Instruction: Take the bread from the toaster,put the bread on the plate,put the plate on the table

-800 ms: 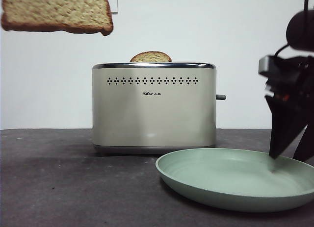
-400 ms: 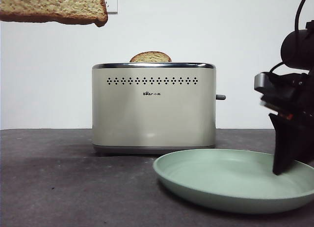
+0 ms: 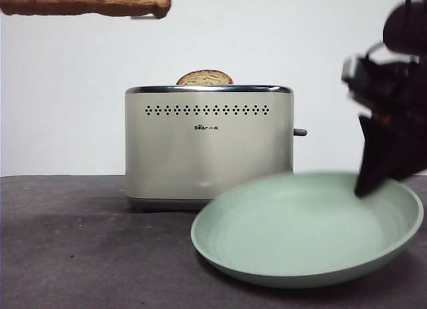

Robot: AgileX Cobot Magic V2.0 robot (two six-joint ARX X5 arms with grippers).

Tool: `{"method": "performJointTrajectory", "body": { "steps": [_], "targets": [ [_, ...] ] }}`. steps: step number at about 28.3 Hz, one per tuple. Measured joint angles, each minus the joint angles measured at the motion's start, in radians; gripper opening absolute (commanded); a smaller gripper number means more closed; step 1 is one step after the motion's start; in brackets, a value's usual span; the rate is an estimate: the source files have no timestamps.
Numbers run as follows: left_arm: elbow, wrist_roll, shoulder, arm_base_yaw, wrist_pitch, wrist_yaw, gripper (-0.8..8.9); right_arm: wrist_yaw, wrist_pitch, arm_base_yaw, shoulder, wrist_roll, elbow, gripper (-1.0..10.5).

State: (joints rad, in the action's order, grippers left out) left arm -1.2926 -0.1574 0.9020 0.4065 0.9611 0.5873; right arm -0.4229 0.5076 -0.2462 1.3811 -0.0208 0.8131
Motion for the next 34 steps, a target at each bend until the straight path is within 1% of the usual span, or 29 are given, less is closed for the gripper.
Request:
{"method": "performJointTrajectory", "body": {
  "steps": [3,7,10,17,24,25,26,27,29,30,31,34],
  "targets": [
    [0.000,0.011,0.036,0.000,0.000,0.078,0.04,-0.017,0.001,-0.035,-0.068,-0.021,0.000,0.0],
    [0.000,0.017,0.105,0.001,-0.002,0.202,0.04,-0.023,-0.011,-0.111,-0.138,-0.057,0.000,0.0],
    [0.000,0.017,0.171,0.009,-0.005,0.264,0.04,-0.024,-0.045,-0.167,-0.162,-0.088,-0.001,0.0],
    [0.000,0.006,0.368,0.045,-0.008,0.286,0.04,-0.021,-0.121,-0.267,-0.169,-0.153,-0.001,0.0],
    [0.000,-0.043,0.588,0.078,-0.013,0.294,0.04,-0.019,-0.153,-0.306,-0.169,-0.183,-0.001,0.0],
    [0.000,-0.043,0.618,0.078,-0.017,0.294,0.13,-0.018,-0.152,-0.306,-0.169,-0.183,-0.001,0.0],
    [0.000,-0.043,0.642,0.078,-0.021,0.294,0.43,-0.018,-0.148,-0.306,-0.169,-0.183,-0.003,0.1],
    [0.000,-0.043,0.657,0.078,-0.027,0.295,0.91,-0.018,-0.144,-0.306,-0.169,-0.183,-0.005,0.0],
    [0.000,-0.043,0.672,0.078,-0.045,0.294,2.36,-0.018,-0.143,-0.306,-0.169,-0.183,-0.005,0.0],
    [0.000,-0.043,0.672,0.078,-0.050,0.295,2.83,-0.018,-0.146,-0.306,-0.169,-0.186,-0.005,0.0],
    [0.000,-0.044,0.672,0.080,-0.054,0.296,2.98,-0.018,-0.153,-0.306,-0.169,-0.187,-0.005,0.0],
    [0.000,-0.045,0.672,0.080,-0.053,0.296,2.98,-0.018,-0.151,-0.306,-0.169,-0.187,-0.005,0.0]
  ]
}}
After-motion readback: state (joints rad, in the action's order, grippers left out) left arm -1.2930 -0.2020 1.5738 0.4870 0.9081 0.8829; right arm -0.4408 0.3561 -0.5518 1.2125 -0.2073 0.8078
